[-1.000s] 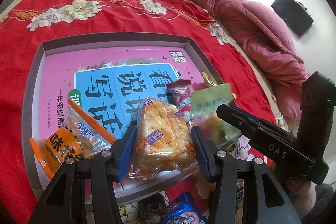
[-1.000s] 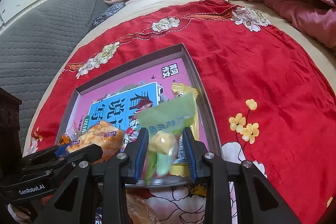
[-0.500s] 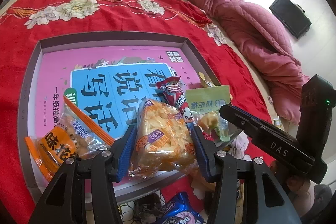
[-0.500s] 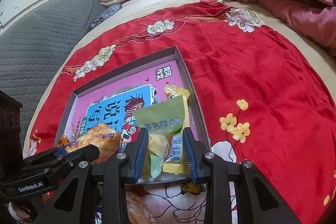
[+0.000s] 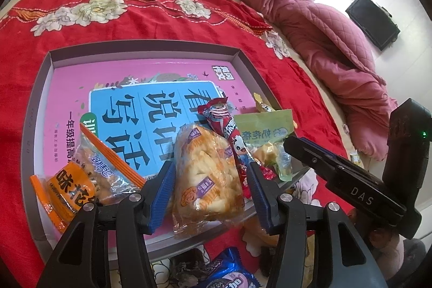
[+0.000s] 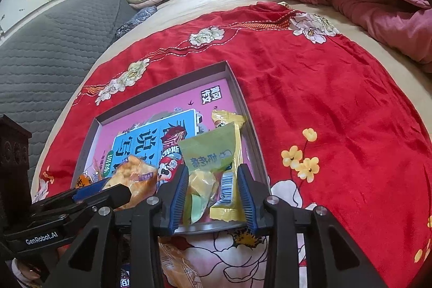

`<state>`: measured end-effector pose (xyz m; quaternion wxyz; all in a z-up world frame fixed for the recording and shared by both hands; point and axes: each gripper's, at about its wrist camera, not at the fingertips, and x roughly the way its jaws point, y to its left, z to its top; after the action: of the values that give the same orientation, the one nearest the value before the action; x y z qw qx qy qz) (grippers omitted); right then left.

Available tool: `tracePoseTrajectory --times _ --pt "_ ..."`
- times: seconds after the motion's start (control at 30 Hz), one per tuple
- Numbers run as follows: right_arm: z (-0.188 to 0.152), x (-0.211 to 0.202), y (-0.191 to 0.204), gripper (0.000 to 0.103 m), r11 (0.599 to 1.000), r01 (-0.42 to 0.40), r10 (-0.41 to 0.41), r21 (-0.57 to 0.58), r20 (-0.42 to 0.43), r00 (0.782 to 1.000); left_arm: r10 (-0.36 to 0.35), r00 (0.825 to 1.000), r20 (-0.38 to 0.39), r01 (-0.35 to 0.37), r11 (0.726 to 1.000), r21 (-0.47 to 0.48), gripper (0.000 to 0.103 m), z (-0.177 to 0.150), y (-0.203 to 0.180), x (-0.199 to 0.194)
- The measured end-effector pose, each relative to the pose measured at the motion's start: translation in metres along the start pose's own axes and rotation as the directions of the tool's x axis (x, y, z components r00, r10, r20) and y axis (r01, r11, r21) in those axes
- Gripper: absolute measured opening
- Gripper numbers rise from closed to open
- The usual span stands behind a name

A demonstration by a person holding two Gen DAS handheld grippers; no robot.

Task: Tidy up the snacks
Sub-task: 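Open both grippers over the tray and withdraw them toward the loose snacks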

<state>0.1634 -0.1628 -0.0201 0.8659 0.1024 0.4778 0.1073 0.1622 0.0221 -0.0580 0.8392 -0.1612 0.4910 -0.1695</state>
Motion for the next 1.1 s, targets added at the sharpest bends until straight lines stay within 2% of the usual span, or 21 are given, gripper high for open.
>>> tracePoseTrajectory --times 0.27,0.4,0.5,0.63,0.8,1.0,1.1 --pt "0.001 -0.003 0.002 0.038 1.0 -0.003 0.003 -0.003 0.006 1.0 0.019 1.0 0.004 -0.019 1.0 0.006 0.058 0.001 0.001 -0.003" --pt "0.002 -0.008 0.003 0.038 1.0 -0.004 0.004 -0.005 0.014 1.0 0.055 0.998 0.013 -0.055 0.998 0.013 0.058 0.003 0.005 -0.003" --pt "0.003 -0.012 0.002 0.046 1.0 -0.003 0.003 -0.002 0.023 1.0 0.046 0.999 0.014 -0.046 0.999 0.005 0.058 0.004 0.008 -0.004" --pt "0.003 -0.016 0.002 0.046 1.0 -0.005 0.004 0.003 0.031 1.0 0.051 0.999 0.016 -0.051 0.999 0.013 0.058 0.003 0.006 -0.005" --pt "0.005 -0.023 0.0 0.047 1.0 -0.019 0.018 0.015 0.04 0.999 0.025 0.999 0.032 -0.025 1.0 -0.001 0.064 0.007 0.006 -0.013" --pt "0.008 -0.033 0.001 0.053 1.0 -0.013 0.013 0.006 0.067 0.998 0.005 0.999 0.05 -0.004 1.0 -0.015 0.066 0.013 0.004 -0.03" --pt "0.009 -0.039 0.001 0.055 1.0 -0.016 0.015 0.008 0.079 0.997 0.004 0.997 0.075 -0.003 1.0 -0.012 0.07 0.018 0.001 -0.045"
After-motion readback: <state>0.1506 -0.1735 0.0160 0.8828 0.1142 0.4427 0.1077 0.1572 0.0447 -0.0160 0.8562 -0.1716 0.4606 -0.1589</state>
